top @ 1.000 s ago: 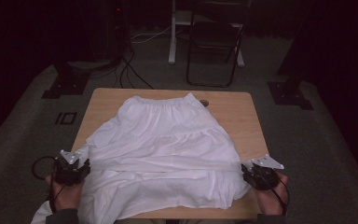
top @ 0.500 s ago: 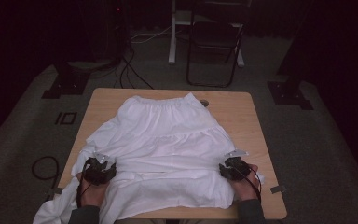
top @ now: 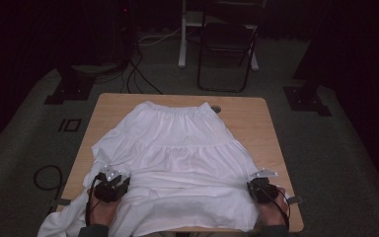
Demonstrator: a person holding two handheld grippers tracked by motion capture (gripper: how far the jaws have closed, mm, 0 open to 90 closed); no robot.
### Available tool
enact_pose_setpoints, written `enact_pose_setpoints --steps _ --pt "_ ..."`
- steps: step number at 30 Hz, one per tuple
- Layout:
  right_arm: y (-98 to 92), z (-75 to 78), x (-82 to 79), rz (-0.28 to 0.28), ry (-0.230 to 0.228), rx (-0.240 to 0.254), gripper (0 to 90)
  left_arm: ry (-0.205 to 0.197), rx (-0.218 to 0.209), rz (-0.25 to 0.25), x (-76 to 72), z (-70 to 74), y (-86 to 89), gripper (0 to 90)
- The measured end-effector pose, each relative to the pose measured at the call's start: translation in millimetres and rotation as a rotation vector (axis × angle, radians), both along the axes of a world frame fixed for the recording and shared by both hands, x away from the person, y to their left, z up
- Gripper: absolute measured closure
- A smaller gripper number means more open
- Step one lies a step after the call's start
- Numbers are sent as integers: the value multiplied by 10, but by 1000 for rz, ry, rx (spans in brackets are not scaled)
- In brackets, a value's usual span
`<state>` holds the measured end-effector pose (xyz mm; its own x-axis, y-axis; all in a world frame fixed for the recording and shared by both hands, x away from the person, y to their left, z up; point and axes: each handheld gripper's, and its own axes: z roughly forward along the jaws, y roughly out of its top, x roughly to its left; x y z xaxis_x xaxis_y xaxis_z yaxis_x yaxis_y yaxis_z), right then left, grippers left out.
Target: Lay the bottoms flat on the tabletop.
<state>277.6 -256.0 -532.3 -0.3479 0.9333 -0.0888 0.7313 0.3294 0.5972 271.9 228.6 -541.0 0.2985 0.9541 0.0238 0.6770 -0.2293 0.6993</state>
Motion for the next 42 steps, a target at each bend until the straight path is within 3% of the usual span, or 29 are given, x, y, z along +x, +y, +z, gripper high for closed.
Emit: enact_pose_setpoints --steps 5,12,14,15,16,19,23,24,25,26,27,28,30,34,35,38,42 --pt "-167 7 -221 -55 13 -15 853 -1 -3 -33 -115 -5 -152 635" --pt "-433 20 -488 -149 43 -23 849 8 7 -131 -349 -1 -431 633" --pt "-460 39 -514 -151 53 -3 818 12 19 -148 -378 17 -458 605" --pt "-461 58 -520 -131 29 7 774 12 19 -148 -378 17 -458 584" --pt "-453 91 -517 -112 0 18 731 6 -7 -142 -359 63 -429 565" --pt "-418 189 -447 -86 -51 44 620 -46 -30 -127 -313 186 -370 534" --pt "-359 297 -289 -76 -94 50 561 -77 -38 -100 -208 304 -326 499" --pt "-336 320 -217 -72 -102 56 545 -91 -43 -87 -166 332 -319 499" --pt "-276 323 -34 -56 -103 54 512 -107 -50 -76 -66 360 -308 491" --pt "-276 323 -34 -56 -103 54 512 -107 -50 -76 -66 360 -308 481" --pt "-228 260 135 -52 -82 47 499 -96 -38 -58 59 327 -317 468" --pt "-228 260 135 -52 -82 47 499 -96 -38 -58 59 327 -317 468" --pt "-179 129 303 -62 -41 31 487 -46 4 -34 227 192 -327 469" --pt "-158 30 342 -61 -17 18 490 -21 42 -12 297 49 -302 475" --pt "-159 4 323 -60 -11 15 506 -19 38 -10 293 -15 -266 480" --pt "-177 -11 304 -62 -14 28 517 -24 12 -7 277 -31 -223 486" --pt "-192 -17 269 -77 -11 51 539 -64 -10 -3 196 -78 -167 502"
